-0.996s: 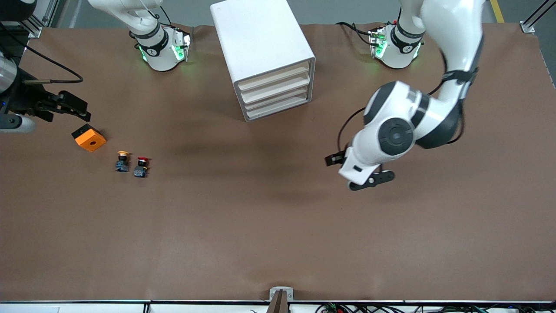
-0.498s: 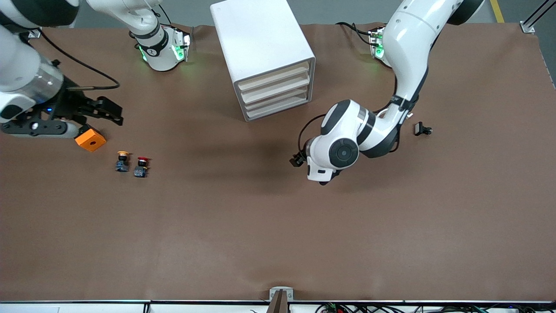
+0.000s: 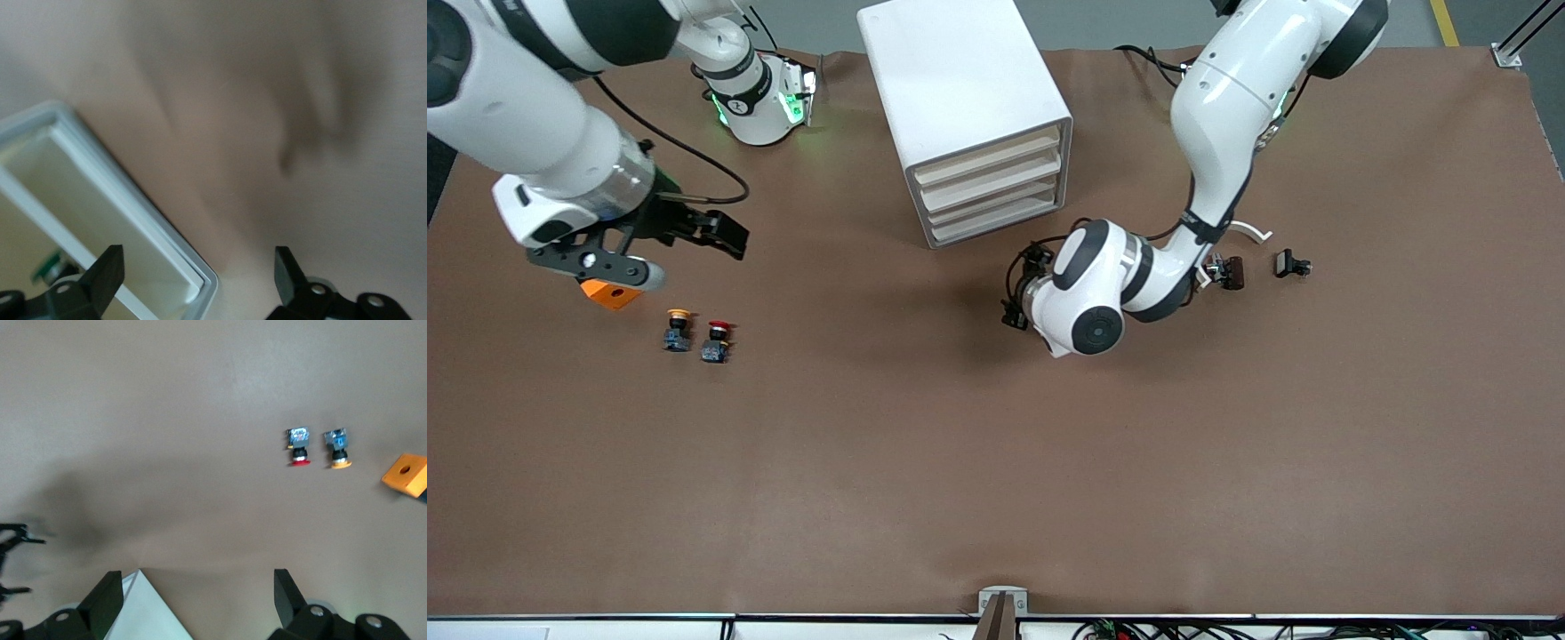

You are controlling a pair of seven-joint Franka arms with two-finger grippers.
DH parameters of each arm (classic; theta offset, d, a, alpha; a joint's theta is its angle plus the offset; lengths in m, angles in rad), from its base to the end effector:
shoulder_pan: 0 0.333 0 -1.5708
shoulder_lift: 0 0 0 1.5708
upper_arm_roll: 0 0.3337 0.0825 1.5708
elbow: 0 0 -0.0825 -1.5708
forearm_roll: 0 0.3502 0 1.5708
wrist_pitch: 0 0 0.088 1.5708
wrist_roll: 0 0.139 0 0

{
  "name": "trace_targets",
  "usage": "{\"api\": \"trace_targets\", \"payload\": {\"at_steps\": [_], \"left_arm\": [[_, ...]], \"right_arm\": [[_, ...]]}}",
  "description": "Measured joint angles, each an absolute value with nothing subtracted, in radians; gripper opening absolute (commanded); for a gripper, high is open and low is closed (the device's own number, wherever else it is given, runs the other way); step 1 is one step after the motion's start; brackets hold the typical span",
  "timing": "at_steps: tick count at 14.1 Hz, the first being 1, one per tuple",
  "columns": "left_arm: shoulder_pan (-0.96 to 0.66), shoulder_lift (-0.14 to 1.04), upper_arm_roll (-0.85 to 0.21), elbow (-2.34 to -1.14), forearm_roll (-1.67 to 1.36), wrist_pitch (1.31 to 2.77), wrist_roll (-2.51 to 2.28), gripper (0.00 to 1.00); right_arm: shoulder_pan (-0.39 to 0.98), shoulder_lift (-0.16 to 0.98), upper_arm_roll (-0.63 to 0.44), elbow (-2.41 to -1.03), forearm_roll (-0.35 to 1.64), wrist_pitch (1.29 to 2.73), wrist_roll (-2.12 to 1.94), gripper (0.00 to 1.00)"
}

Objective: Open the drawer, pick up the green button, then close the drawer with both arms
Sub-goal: 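Grasp the drawer front with the left gripper and pull it open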

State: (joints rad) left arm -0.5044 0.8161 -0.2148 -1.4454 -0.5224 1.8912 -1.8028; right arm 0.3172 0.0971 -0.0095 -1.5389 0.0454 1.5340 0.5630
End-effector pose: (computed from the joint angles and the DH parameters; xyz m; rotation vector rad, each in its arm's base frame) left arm 0.4839 -0.4608 0.2087 -2.1685 -1.7996 1.0337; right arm 0.5152 0.1707 0.5695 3.1085 -0.4000 -0.1745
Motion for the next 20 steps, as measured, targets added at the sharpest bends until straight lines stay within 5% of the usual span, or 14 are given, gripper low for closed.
{"api": "trace_targets", "payload": {"at_steps": [4,6,14,20], "left_arm": [[-0.519,0.847,-0.214,-1.444,-0.547,1.89,-1.934,0.98],[-0.527,0.848,-0.215,-1.443,-0.548,1.858,-1.959,0.81],[-0.53,0.849,-0.21,-1.44,-0.636,1.699,-1.985,0.68],[-0.527,0.895,-0.206,-1.419,-0.706,1.66,-2.017,0.68]], "right_arm": [[0.331,0.097,-0.011,-1.561,0.045,1.546,0.629,1.0],[0.331,0.097,-0.013,-1.568,0.045,1.549,0.632,1.0],[0.331,0.097,-0.014,-1.582,0.045,1.567,0.636,1.0],[0.331,0.097,-0.014,-1.583,0.045,1.568,0.636,1.0]]}}
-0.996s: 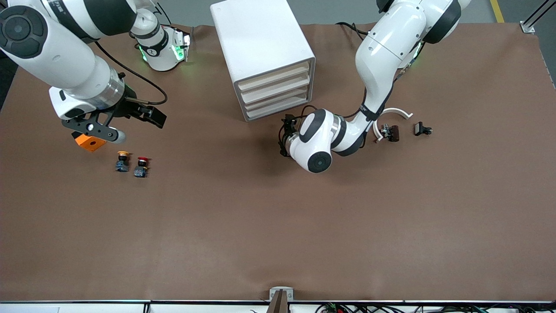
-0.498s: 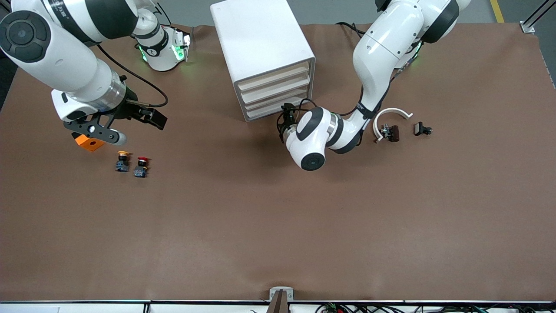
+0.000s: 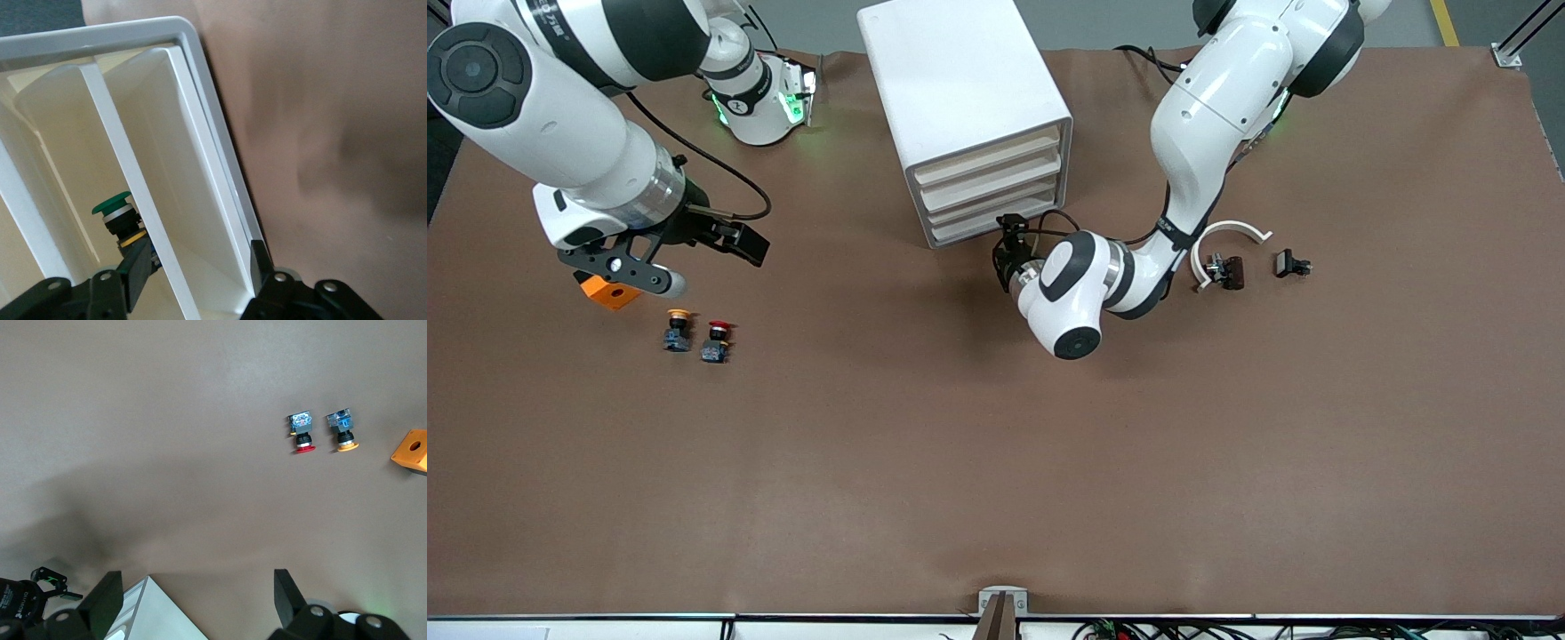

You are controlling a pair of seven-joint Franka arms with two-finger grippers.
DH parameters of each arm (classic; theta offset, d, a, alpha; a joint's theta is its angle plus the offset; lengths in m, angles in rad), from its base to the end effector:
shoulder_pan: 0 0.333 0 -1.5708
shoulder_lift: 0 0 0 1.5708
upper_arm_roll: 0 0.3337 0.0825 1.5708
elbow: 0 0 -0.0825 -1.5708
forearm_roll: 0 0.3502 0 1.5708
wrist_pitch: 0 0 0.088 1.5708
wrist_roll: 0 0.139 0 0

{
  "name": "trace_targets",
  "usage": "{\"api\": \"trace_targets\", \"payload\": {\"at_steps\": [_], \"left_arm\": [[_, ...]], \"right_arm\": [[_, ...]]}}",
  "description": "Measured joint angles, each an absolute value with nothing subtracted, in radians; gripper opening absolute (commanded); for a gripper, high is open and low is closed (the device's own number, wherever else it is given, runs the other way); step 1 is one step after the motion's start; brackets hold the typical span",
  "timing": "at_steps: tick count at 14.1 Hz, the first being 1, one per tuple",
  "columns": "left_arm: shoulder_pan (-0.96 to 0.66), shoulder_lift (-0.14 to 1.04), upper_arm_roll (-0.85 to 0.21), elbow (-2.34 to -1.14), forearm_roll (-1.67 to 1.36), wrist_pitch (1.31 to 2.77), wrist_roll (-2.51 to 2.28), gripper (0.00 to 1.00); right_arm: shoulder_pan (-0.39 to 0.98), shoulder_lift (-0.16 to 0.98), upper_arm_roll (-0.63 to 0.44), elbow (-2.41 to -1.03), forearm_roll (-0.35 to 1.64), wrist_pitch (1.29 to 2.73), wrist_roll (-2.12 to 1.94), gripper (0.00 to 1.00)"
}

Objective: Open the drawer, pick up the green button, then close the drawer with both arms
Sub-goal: 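Grasp the drawer front with the left gripper and pull it open, then hold the drawer open with the left gripper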

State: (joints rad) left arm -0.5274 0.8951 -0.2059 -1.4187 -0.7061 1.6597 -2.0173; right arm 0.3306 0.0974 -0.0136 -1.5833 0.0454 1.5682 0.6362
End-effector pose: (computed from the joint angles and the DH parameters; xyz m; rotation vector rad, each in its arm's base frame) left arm 0.4345 -0.4745 0.1826 -1.6653 -1.7541 1.2455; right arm 0.5144 0.1757 0.5528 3.0832 -0.5002 -0.1879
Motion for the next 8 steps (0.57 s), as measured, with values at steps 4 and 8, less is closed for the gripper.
{"api": "trace_targets", "payload": {"at_steps": [4,8], "left_arm": [[-0.53,0.899,-0.207,-1.409,-0.71,1.585,-2.027,0.68],[-0.56,0.933,-0.207,-1.378,-0.714,1.583,-2.085,0.68]], "right_arm": [[0.331,0.097,-0.014,-1.584,0.045,1.568,0.636,1.0],[0.331,0.097,-0.014,-1.585,0.045,1.568,0.636,1.0]]}}
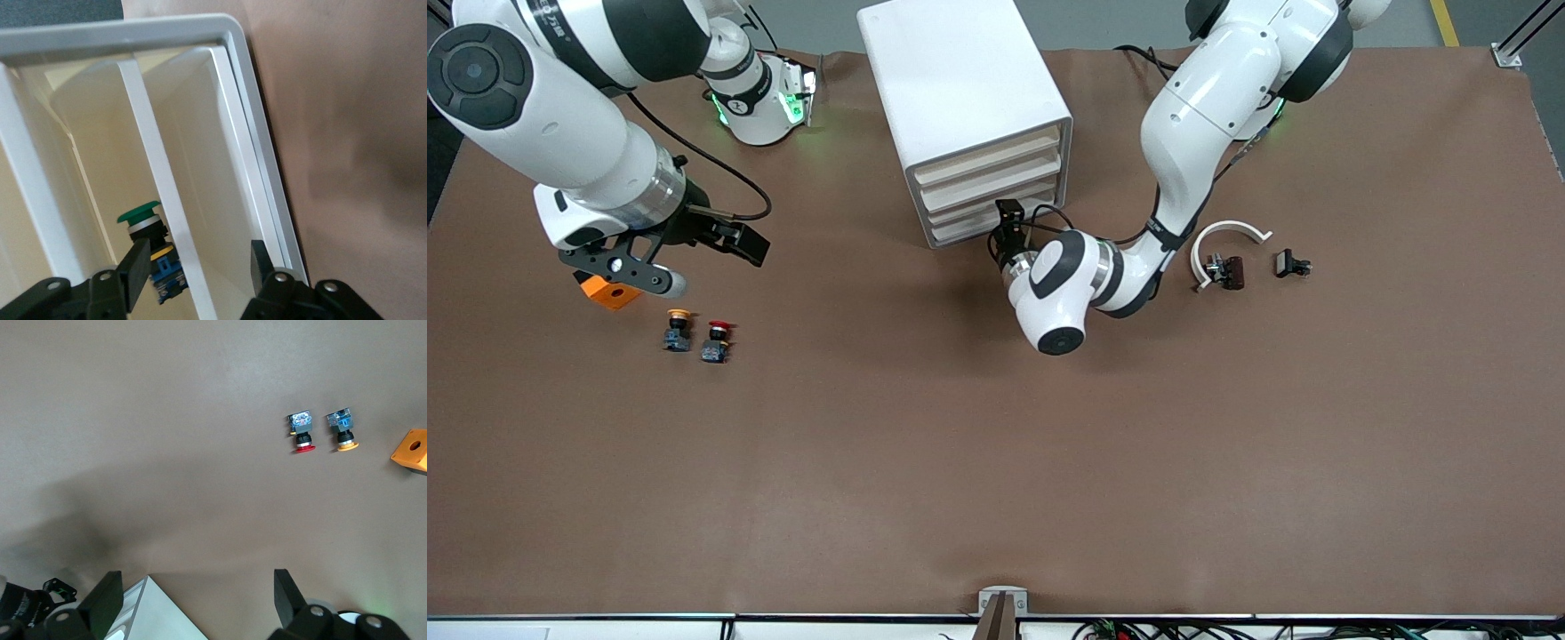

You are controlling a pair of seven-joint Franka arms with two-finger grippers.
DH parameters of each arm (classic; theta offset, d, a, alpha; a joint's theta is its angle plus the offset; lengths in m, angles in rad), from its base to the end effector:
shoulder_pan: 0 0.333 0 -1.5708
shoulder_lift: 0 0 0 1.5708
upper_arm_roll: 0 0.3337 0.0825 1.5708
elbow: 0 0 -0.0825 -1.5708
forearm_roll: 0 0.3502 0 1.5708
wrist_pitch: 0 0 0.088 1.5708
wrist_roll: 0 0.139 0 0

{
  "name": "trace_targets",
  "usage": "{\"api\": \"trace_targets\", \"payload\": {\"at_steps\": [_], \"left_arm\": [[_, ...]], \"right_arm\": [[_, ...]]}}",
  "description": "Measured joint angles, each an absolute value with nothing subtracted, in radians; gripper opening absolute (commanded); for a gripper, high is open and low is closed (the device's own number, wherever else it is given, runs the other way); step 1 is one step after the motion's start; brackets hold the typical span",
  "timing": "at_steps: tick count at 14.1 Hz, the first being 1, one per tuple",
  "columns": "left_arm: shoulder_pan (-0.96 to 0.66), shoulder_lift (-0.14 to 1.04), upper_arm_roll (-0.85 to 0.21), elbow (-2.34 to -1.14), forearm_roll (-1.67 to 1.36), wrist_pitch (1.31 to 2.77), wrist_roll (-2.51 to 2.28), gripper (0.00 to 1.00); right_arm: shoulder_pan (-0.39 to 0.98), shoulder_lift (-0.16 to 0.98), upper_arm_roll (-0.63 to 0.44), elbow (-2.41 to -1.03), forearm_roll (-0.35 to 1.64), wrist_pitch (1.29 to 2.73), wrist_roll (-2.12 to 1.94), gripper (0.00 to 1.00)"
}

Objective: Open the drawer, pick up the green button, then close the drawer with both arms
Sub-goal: 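Hold the drawer open with the left gripper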

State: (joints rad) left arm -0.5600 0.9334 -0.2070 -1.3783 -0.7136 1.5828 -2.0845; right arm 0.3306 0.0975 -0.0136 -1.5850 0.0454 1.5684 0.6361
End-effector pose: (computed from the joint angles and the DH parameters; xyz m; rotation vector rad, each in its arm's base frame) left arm 0.4129 -0.4889 0.1761 -1.5828 -1.6841 1.2273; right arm 0.5143 0.1757 0.5521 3.0823 -0.5000 -0.1900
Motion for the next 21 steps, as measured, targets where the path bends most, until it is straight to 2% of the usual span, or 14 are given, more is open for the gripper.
{"api": "trace_targets", "payload": {"at_steps": [7,8,9,21], "left_arm": [[-0.572,0.99,-0.207,-1.341,-0.737,1.583,-2.123,0.67],[-0.573,0.99,-0.207,-1.34,-0.74,1.583,-2.125,0.61],[-0.573,0.99,-0.207,-1.339,-0.742,1.583,-2.127,0.6],[-0.574,0.99,-0.207,-1.334,-0.744,1.537,-2.142,0.6]], "right_arm": [[0.331,0.097,-0.014,-1.588,0.045,1.569,0.636,1.0],[0.331,0.097,-0.014,-1.588,0.045,1.569,0.636,1.0],[0.331,0.097,-0.014,-1.588,0.045,1.569,0.636,1.0],[0.331,0.097,-0.014,-1.588,0.045,1.572,0.636,1.0]]}}
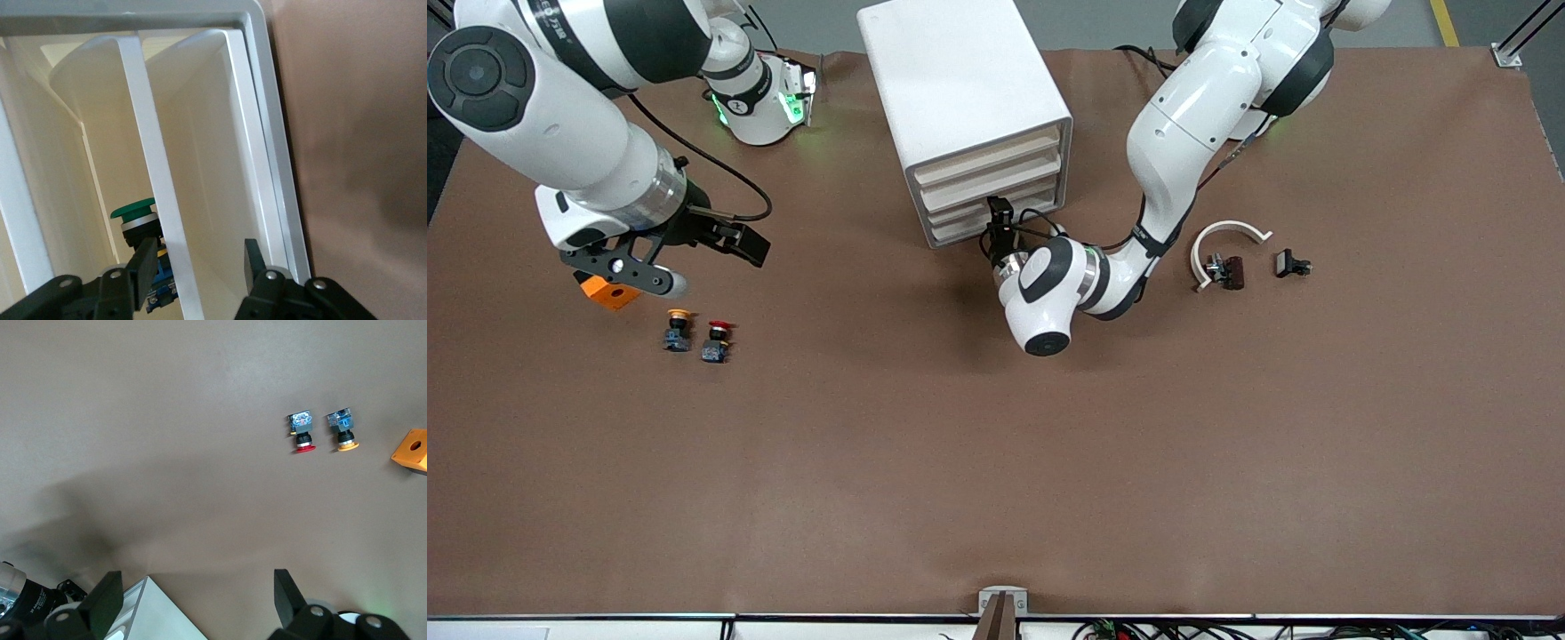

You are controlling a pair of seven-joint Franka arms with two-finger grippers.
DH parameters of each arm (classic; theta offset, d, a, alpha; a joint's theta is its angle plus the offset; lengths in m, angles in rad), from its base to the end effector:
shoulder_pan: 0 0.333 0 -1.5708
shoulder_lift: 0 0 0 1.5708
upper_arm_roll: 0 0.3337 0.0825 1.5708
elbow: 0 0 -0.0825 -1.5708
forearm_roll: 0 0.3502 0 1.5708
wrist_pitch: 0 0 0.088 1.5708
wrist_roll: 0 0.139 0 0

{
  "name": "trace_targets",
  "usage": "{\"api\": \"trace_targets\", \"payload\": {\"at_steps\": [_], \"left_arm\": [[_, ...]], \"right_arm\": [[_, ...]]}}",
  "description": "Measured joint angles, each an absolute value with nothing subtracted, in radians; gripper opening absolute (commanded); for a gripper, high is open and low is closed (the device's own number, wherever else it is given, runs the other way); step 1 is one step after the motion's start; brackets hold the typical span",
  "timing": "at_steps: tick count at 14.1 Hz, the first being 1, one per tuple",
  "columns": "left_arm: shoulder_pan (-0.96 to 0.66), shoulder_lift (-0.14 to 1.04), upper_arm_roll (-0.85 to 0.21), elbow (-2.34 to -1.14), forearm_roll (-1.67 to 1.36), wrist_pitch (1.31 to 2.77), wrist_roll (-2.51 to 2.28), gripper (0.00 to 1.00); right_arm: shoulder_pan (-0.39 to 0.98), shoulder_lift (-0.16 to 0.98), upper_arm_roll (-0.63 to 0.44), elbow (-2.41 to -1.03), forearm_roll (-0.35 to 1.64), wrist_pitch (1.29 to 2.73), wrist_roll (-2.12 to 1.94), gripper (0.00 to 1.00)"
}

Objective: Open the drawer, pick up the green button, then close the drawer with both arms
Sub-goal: 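Hold the drawer open with the left gripper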

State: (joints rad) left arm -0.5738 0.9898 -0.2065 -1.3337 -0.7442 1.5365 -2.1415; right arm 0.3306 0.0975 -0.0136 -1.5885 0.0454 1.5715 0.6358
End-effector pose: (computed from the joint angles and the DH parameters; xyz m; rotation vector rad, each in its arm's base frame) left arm 0.4036 -0.4971 0.1604 -1.4825 -1.6572 1.2386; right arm 0.5144 0.1757 0.5508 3.0822 -0.4997 -0.1906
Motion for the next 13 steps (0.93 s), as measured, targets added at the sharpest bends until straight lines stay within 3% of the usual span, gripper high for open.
{"api": "trace_targets", "payload": {"at_steps": [3,7,8,10,13], "left_arm": [[-0.58,0.993,-0.207,-1.334,-0.745,1.532,-2.142,0.57],[-0.606,1.01,-0.207,-1.334,-0.763,1.532,-2.142,0.4],[-0.607,1.013,-0.207,-1.334,-0.771,1.532,-2.142,0.29],[-0.605,1.014,-0.207,-1.334,-0.781,1.521,-2.143,0.17],[-0.603,1.013,-0.207,-1.332,-0.788,1.508,-2.154,0.16]], "right_arm": [[0.331,0.097,-0.014,-1.588,0.045,1.572,0.636,1.0],[0.331,0.097,-0.014,-1.59,0.045,1.572,0.636,1.0],[0.331,0.098,-0.014,-1.591,0.045,1.572,0.636,1.0],[0.331,0.098,-0.014,-1.591,0.045,1.572,0.636,1.0],[0.331,0.099,-0.013,-1.591,0.045,1.58,0.636,1.0]]}}
